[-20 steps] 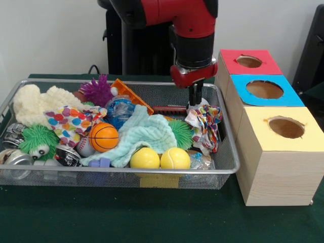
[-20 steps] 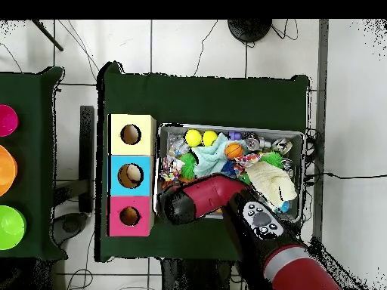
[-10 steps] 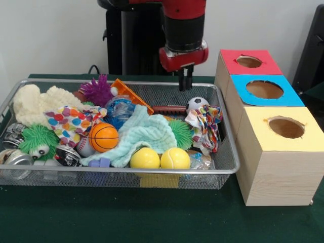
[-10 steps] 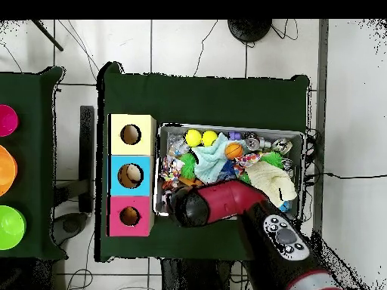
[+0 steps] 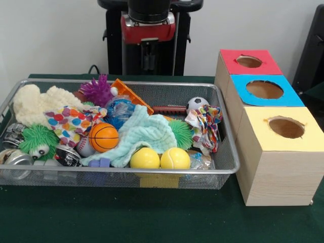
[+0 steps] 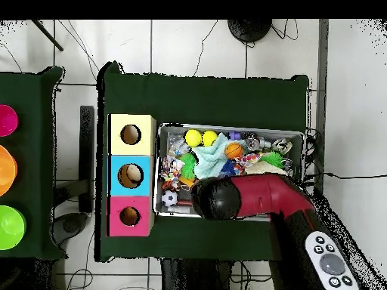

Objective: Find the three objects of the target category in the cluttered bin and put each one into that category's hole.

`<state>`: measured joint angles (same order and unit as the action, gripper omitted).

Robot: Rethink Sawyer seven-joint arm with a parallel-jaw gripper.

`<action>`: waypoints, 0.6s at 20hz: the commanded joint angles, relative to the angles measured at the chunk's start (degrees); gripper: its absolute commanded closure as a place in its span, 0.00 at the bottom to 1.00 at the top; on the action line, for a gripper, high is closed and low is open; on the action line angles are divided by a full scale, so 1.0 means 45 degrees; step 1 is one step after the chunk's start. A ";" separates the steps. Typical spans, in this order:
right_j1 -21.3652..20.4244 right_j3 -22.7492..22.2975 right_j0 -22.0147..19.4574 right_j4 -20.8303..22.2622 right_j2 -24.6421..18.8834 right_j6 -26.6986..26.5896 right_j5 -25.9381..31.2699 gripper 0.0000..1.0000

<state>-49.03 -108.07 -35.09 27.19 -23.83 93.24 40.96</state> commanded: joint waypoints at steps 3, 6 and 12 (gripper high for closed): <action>0.0635 0.1709 -0.0848 0.0774 -0.0715 -0.2071 0.0476 1.00; 0.1014 0.1618 -0.1075 0.1163 -0.0652 -0.2026 -0.0141 1.00; 0.2401 0.2141 -0.1562 0.2297 -0.0523 -0.1987 -0.1306 1.00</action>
<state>-45.04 -102.53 -40.03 31.27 -23.83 93.24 39.61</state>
